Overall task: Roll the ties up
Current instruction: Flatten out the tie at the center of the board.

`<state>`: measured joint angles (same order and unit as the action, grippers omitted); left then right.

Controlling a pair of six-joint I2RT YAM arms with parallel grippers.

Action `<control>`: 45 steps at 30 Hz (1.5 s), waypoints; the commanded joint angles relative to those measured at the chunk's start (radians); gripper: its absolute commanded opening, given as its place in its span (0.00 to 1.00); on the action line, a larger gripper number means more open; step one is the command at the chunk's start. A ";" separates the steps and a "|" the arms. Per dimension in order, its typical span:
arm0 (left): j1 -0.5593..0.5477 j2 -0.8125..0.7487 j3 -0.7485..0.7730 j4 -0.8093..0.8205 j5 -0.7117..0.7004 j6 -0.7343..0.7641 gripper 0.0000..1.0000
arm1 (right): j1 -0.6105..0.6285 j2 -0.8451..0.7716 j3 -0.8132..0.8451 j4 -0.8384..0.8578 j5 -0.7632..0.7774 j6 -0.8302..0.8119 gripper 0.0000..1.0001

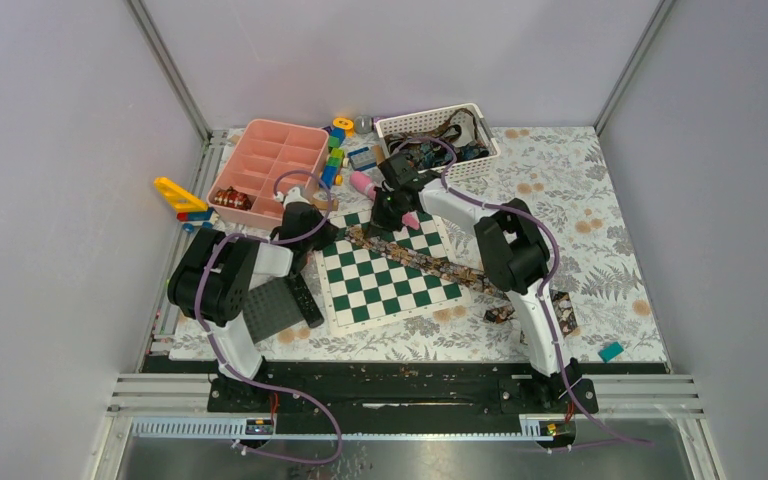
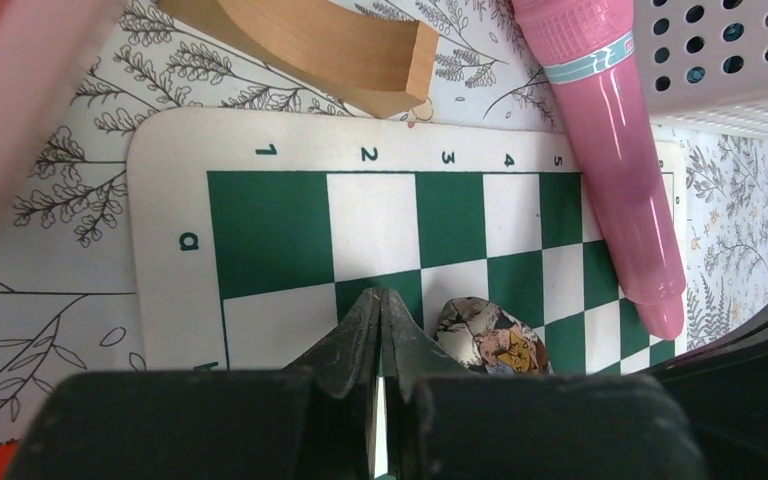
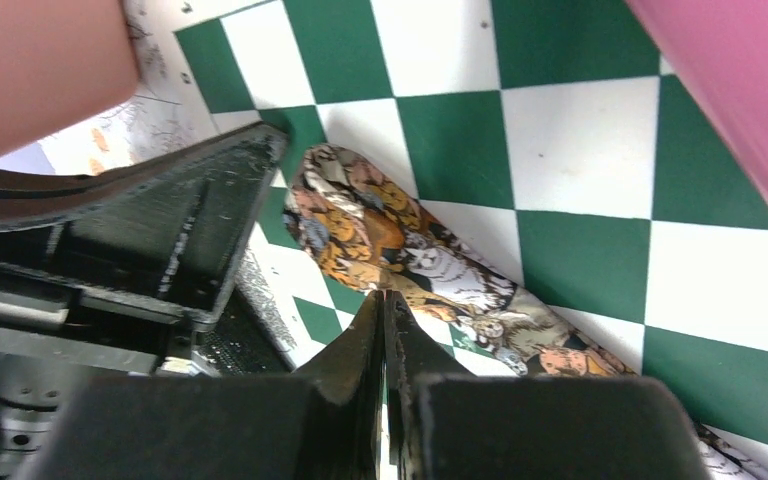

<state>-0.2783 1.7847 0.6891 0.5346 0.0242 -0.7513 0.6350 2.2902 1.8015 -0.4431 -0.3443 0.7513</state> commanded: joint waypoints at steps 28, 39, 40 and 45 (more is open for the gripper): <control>0.004 0.019 -0.023 0.114 0.100 -0.013 0.00 | 0.012 0.108 0.128 -0.088 0.023 -0.001 0.00; 0.004 0.005 -0.041 0.212 0.163 -0.034 0.00 | 0.012 0.098 0.110 -0.088 0.026 -0.010 0.00; 0.004 0.003 -0.041 0.224 0.173 -0.038 0.00 | 0.012 0.097 0.109 -0.089 0.027 -0.010 0.00; 0.001 0.015 -0.025 0.271 0.230 -0.065 0.00 | 0.012 0.092 0.101 -0.087 0.032 -0.012 0.00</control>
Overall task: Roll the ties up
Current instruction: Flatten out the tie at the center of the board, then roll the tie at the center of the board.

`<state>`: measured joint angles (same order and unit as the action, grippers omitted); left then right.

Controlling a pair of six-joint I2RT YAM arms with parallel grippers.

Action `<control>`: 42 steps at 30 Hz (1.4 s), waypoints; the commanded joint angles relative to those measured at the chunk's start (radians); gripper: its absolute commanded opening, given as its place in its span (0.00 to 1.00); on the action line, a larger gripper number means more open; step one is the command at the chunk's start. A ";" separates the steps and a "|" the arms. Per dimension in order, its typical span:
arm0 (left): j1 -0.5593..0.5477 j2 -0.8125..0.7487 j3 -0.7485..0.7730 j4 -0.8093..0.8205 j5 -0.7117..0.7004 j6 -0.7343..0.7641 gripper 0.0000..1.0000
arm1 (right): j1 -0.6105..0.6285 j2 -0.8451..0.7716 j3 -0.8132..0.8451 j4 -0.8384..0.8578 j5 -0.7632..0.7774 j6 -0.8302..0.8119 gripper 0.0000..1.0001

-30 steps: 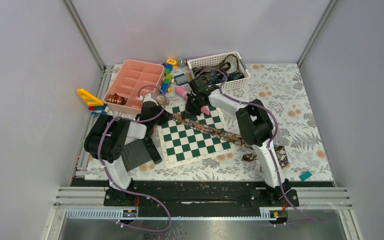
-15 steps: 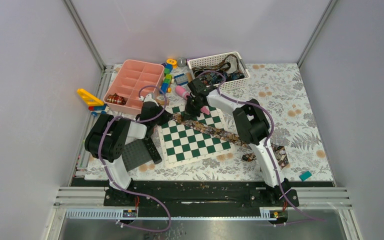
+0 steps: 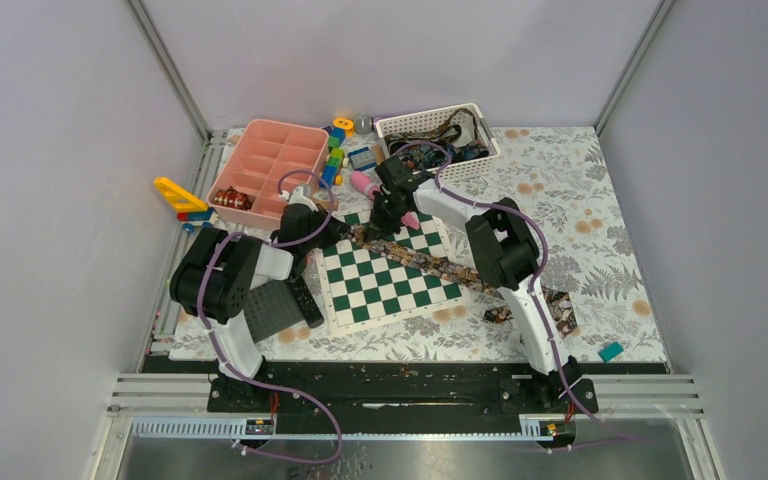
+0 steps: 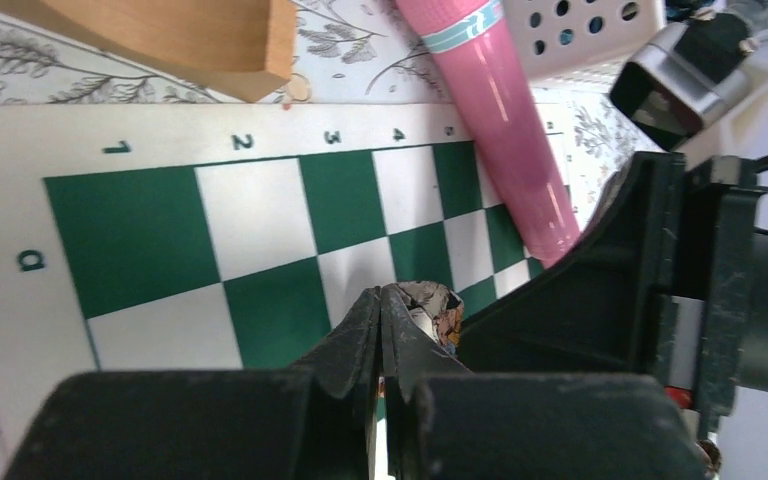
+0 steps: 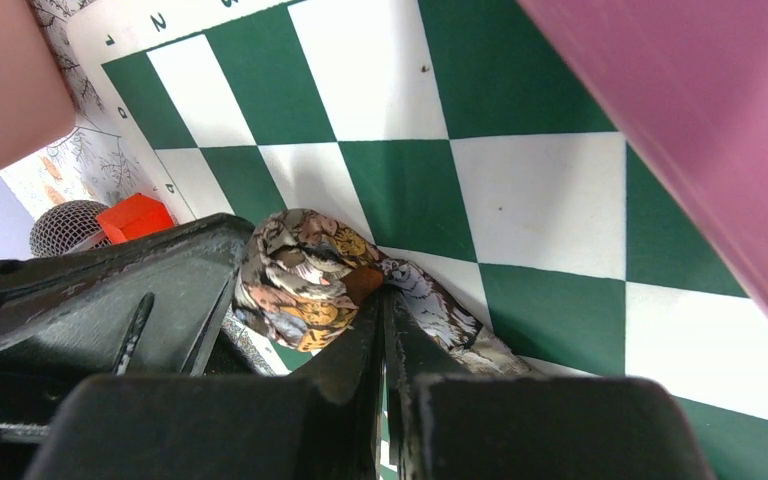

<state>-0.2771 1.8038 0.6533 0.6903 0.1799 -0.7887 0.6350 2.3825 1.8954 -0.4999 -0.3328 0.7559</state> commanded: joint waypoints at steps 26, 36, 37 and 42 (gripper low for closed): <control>-0.057 0.068 -0.069 0.376 0.191 -0.149 0.00 | 0.012 -0.012 -0.016 0.003 0.018 0.010 0.00; -0.034 -0.019 -0.035 0.256 0.136 -0.108 0.00 | 0.012 -0.016 -0.027 0.003 0.023 0.005 0.00; -0.023 -0.023 -0.031 0.249 0.134 -0.109 0.00 | 0.012 -0.016 -0.027 0.002 0.023 0.005 0.00; 0.034 -0.032 -0.027 0.244 0.144 -0.108 0.00 | 0.012 -0.018 -0.027 0.003 0.023 0.005 0.00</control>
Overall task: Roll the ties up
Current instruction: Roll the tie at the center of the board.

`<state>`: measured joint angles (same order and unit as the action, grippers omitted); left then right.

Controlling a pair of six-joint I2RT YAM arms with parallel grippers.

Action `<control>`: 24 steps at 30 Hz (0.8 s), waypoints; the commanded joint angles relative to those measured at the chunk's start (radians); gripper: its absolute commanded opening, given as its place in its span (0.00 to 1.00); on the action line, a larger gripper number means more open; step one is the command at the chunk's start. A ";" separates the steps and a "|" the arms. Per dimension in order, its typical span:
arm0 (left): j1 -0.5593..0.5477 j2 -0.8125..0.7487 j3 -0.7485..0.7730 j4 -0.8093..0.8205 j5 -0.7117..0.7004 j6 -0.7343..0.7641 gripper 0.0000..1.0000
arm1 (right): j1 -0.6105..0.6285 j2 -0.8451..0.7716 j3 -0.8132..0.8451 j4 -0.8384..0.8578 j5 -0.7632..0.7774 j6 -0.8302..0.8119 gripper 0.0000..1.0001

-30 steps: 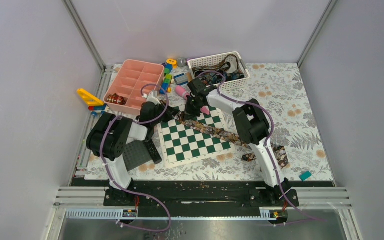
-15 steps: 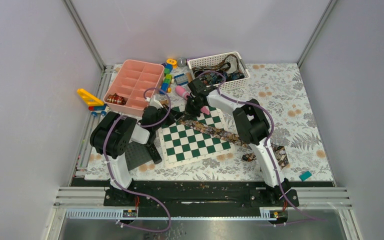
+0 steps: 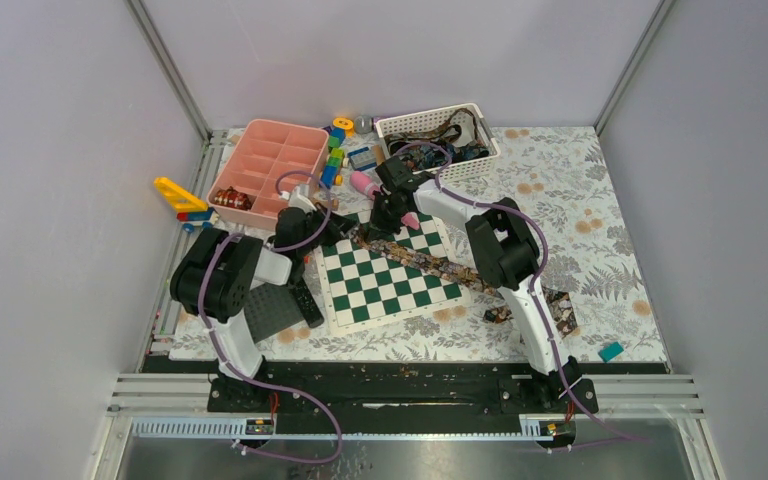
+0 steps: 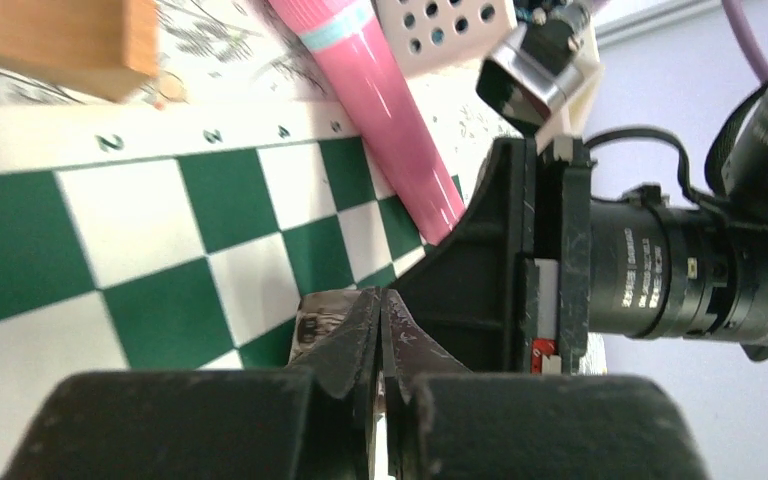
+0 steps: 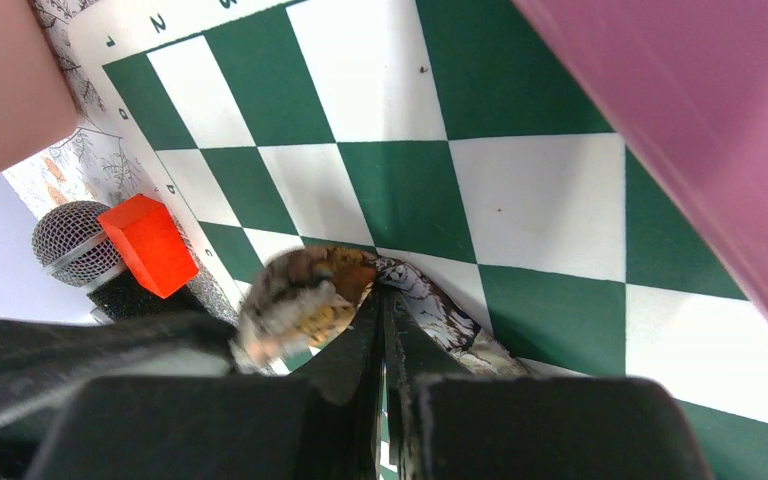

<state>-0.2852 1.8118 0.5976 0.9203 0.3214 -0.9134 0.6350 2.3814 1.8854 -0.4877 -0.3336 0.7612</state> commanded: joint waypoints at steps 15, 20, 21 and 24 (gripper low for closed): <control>0.068 -0.024 0.076 -0.260 -0.139 0.052 0.00 | 0.012 -0.017 -0.016 -0.010 0.022 -0.002 0.00; 0.067 -0.025 0.075 -0.303 -0.177 0.065 0.00 | 0.012 -0.019 -0.016 -0.010 0.022 -0.002 0.00; 0.067 -0.025 0.074 -0.307 -0.180 0.067 0.00 | 0.012 -0.018 -0.016 -0.011 0.022 -0.003 0.00; 0.067 -0.013 0.076 -0.311 -0.175 0.073 0.00 | 0.012 -0.019 -0.017 -0.009 0.021 -0.002 0.00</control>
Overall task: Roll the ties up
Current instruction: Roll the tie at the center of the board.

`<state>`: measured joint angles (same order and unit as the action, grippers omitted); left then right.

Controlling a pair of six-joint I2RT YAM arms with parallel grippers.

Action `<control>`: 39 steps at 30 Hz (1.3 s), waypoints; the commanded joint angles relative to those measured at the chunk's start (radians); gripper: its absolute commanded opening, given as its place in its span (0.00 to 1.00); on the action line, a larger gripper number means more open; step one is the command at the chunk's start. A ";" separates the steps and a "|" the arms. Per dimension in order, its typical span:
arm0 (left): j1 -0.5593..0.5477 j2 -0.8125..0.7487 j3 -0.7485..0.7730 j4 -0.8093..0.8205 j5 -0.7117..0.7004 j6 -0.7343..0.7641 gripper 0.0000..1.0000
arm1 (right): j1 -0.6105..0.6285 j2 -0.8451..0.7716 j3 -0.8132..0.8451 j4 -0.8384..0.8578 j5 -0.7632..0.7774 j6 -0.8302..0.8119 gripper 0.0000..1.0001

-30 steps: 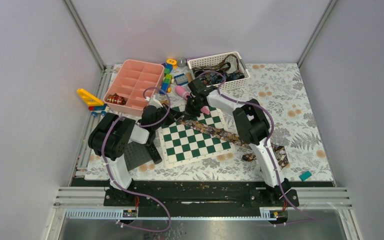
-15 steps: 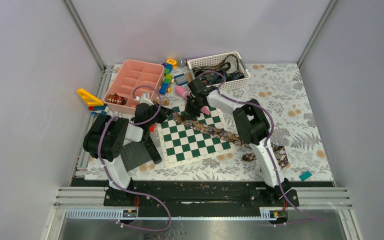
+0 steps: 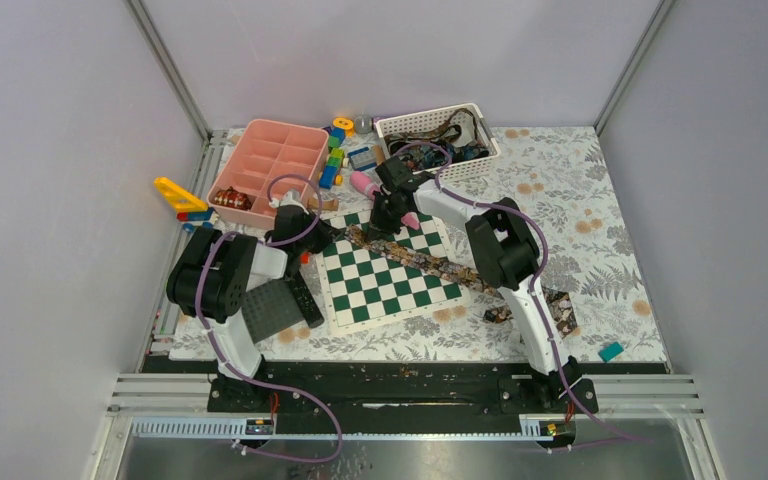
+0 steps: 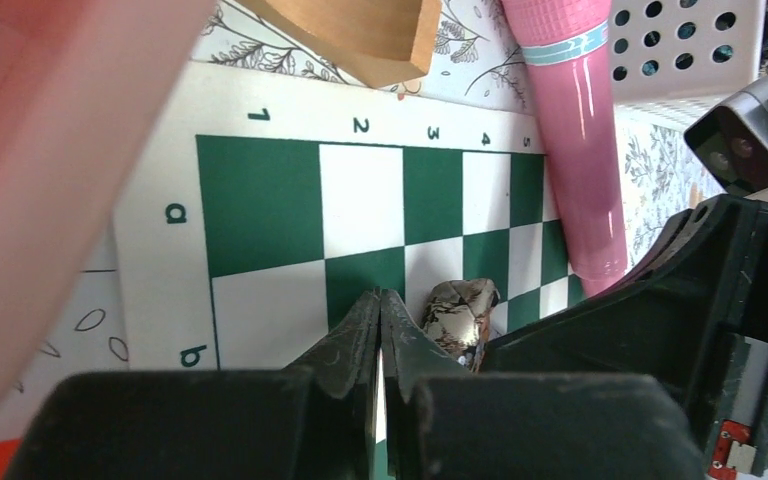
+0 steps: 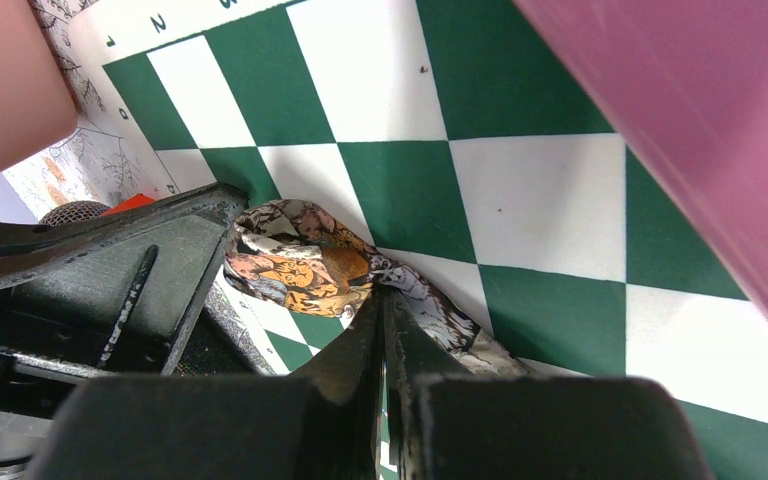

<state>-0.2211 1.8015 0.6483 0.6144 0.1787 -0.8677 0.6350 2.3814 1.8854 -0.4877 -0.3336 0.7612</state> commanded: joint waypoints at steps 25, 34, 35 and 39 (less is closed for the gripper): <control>-0.009 0.074 -0.030 0.314 0.190 0.005 0.00 | 0.012 -0.017 -0.019 -0.009 0.026 -0.002 0.00; -0.026 0.072 -0.050 0.412 0.238 -0.040 0.00 | 0.012 -0.020 -0.022 -0.010 0.027 -0.002 0.00; -0.030 0.073 -0.048 0.419 0.243 -0.043 0.00 | 0.012 -0.020 -0.022 -0.011 0.027 -0.002 0.00; -0.044 0.075 -0.045 0.434 0.256 -0.055 0.00 | 0.012 -0.024 -0.026 -0.009 0.029 -0.002 0.00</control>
<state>-0.2508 1.8828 0.6029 0.9482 0.3862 -0.9020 0.6350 2.3791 1.8801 -0.4816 -0.3336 0.7612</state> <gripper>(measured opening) 0.005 0.018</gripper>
